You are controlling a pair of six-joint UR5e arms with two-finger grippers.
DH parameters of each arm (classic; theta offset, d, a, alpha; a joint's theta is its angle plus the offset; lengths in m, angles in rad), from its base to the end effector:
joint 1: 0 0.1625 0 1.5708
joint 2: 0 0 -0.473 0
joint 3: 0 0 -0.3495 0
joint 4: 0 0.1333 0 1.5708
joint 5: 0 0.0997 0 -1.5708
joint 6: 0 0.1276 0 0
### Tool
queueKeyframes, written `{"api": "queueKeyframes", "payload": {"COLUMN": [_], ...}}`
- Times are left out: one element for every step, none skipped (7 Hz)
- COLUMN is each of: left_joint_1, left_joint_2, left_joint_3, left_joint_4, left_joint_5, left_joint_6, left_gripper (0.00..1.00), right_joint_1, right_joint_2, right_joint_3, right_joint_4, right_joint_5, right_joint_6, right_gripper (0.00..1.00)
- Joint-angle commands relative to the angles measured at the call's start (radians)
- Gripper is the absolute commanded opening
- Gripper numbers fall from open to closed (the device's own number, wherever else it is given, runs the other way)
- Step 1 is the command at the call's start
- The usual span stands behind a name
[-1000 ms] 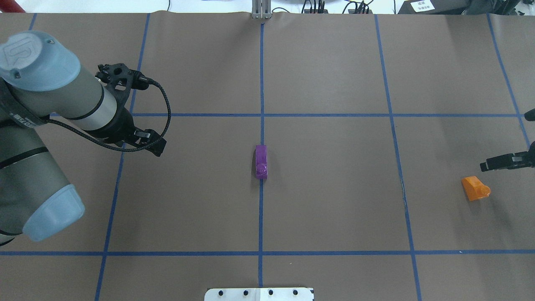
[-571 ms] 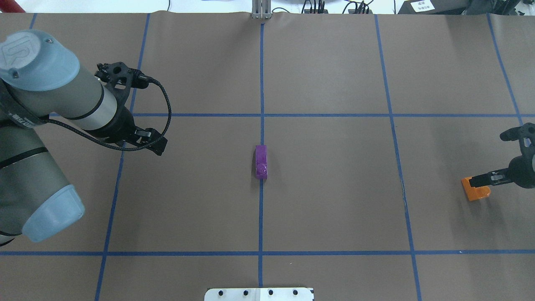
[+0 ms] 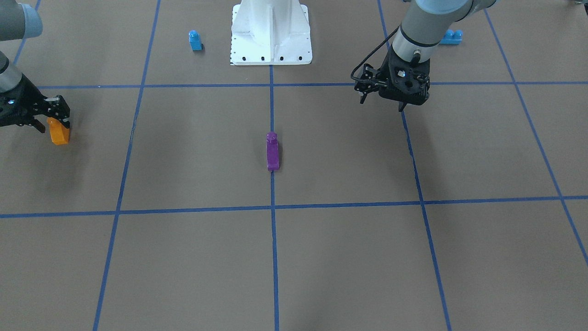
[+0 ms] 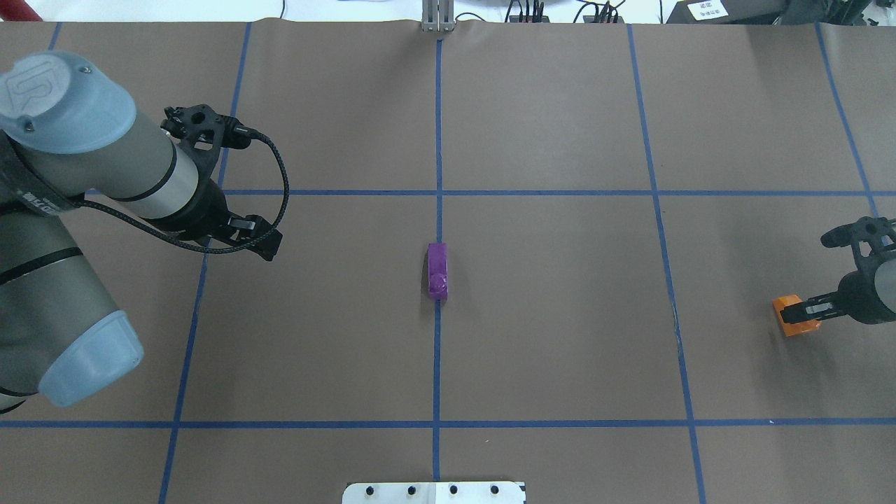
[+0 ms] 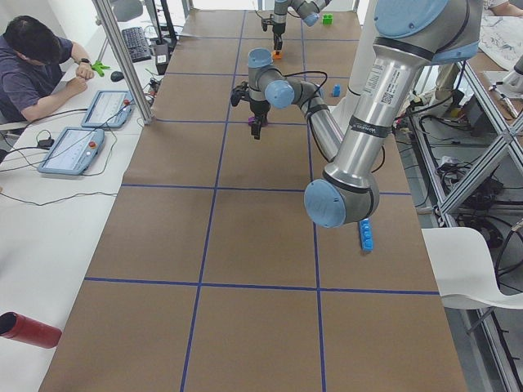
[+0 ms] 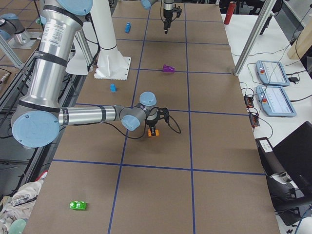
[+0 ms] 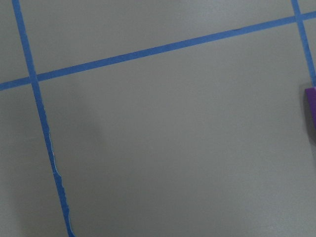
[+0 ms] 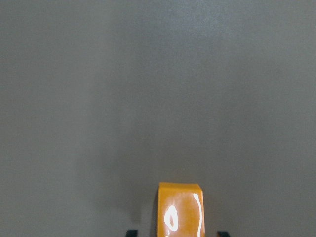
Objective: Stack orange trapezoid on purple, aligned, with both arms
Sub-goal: 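Lower the right gripper onto the orange trapezoid and close it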
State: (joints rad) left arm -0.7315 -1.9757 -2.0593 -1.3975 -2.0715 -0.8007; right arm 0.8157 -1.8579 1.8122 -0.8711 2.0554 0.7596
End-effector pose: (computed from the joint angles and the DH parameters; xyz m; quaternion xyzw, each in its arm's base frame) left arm 0.3643 -0.4238 0.3433 0.0633 0.4077 0.1048 0.9048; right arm -0.1950 -0.3150 0.6611 0.0705 -0.3793 -0.0750 0.9195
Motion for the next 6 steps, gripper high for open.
{"api": "queueKeyframes", "payload": {"left_joint_1": [0.003, 0.003, 0.003, 0.003, 0.001, 0.000], "left_joint_2": [0.000, -0.002, -0.002, -0.002, 0.000, 0.001], "left_joint_3": [0.002, 0.004, 0.004, 0.004, 0.002, -0.001], "left_joint_4": [0.000, 0.000, 0.000, 0.000, 0.000, 0.000], "left_joint_5": [0.002, 0.002, 0.002, 0.001, 0.001, -0.002], "left_joint_6": [-0.002, -0.002, -0.002, 0.000, 0.000, 0.003], "left_gripper": [1.00, 1.00, 1.00, 1.00, 1.00, 1.00], "right_joint_1": [-0.016, -0.021, -0.021, -0.021, -0.010, -0.003], "right_joint_2": [0.000, 0.000, 0.003, 0.015, 0.051, 0.151], "right_joint_3": [-0.002, -0.004, -0.001, 0.013, 0.010, 0.010], "right_joint_4": [-0.008, -0.009, -0.009, -0.011, -0.017, -0.107], "right_joint_5": [0.000, 0.000, 0.000, 0.011, 0.029, 0.031], "right_joint_6": [0.000, 0.000, 0.000, 0.000, 0.003, 0.012], "right_gripper": [0.33, 0.00, 0.00, 0.00, 0.00, 0.00]}}
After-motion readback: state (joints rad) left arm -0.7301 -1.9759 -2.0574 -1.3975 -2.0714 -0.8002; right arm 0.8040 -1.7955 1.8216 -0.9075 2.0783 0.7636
